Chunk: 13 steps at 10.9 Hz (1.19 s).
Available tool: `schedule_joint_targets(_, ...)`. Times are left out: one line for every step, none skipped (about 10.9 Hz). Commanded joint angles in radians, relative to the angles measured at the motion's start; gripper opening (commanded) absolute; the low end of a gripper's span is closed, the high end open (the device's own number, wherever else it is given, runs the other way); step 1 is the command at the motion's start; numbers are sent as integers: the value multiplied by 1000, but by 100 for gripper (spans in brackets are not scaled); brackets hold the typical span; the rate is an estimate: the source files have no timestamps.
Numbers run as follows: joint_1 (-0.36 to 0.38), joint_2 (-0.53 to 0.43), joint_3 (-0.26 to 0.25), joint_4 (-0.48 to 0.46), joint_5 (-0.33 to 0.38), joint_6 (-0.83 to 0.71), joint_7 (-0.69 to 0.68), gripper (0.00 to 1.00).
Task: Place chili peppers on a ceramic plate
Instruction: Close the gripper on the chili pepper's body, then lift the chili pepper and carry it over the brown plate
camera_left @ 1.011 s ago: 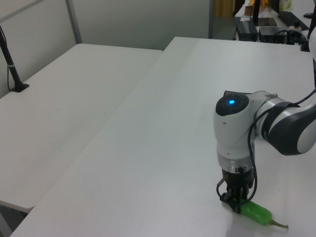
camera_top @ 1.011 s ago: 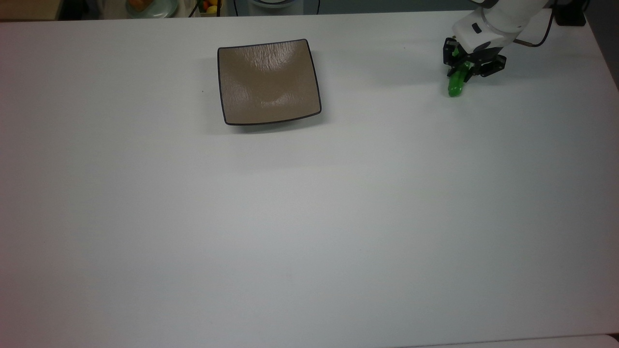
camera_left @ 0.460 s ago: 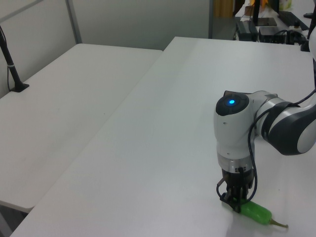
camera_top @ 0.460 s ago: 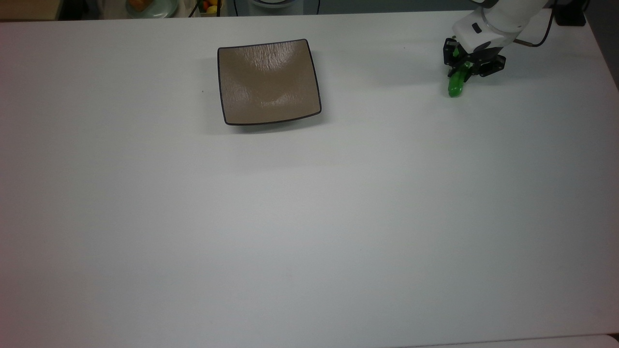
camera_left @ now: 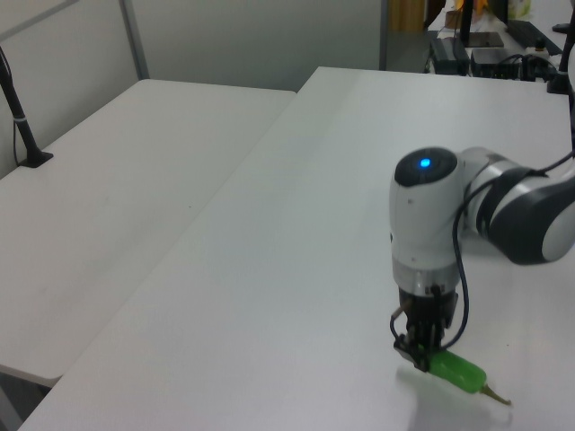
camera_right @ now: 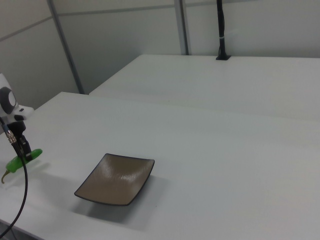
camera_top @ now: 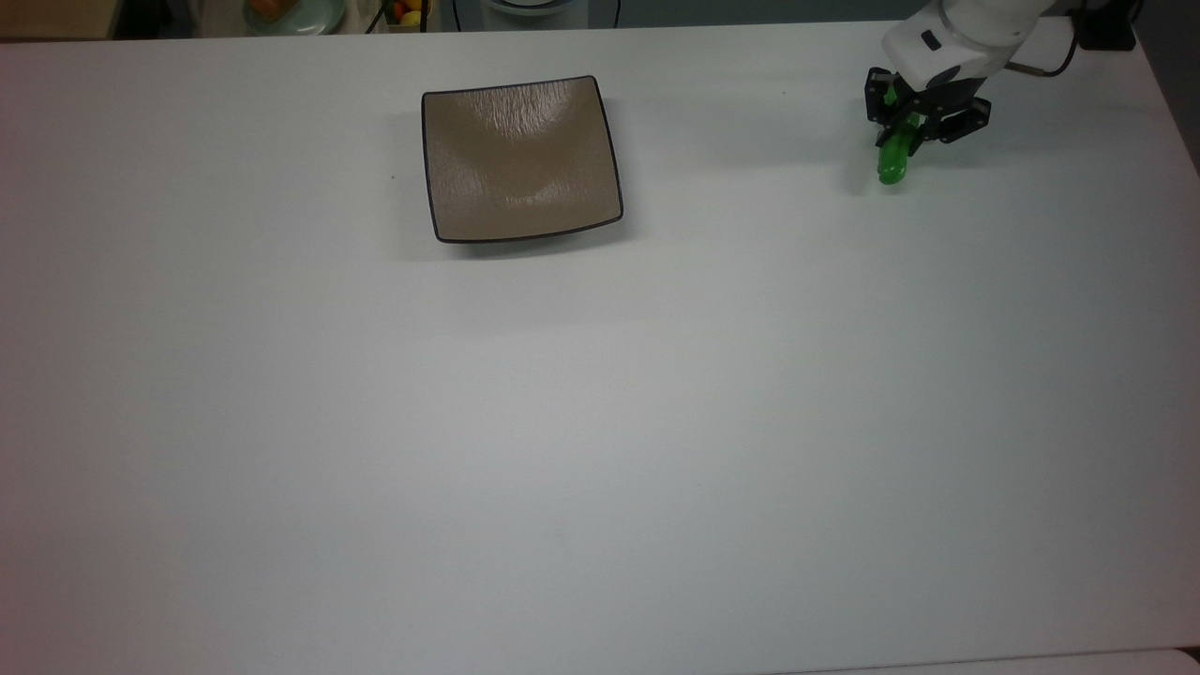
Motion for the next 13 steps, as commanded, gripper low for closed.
schedule_joint_targets(-46, -87, 2, -22, 0, -2, -102, 2)
schedule_joint_targets(-70, -108, 2, -22, 2, -7, -132, 3)
schedule_joint_targets(-92, -131, 2, -22, 5, -7, -159, 3)
schedule_joint_targets(-119, -151, 2, -22, 13, -8, -204, 3)
schedule_joint_targets(-150, -175, 1, -21, 37, -8, -262, 3)
schedule_joint_targets(-181, -200, 1, -21, 59, -25, -326, 3)
schedule_joint_targets(-214, -220, -1, -13, 80, -56, -398, 3)
schedule_joint_targets(-254, -237, -1, -7, 98, -94, -466, 3)
schedule_joint_targets(-299, -266, -1, -4, 117, -112, -523, 3)
schedule_joint_targets(-339, -290, -1, -4, 126, -131, -579, 3)
schedule_joint_targets(-374, -314, -1, -2, 132, -164, -633, 3)
schedule_joint_targets(-411, -335, -1, -2, 132, -195, -697, 3)
schedule_joint_targets(-440, -350, -4, -2, 132, -235, -766, 3)
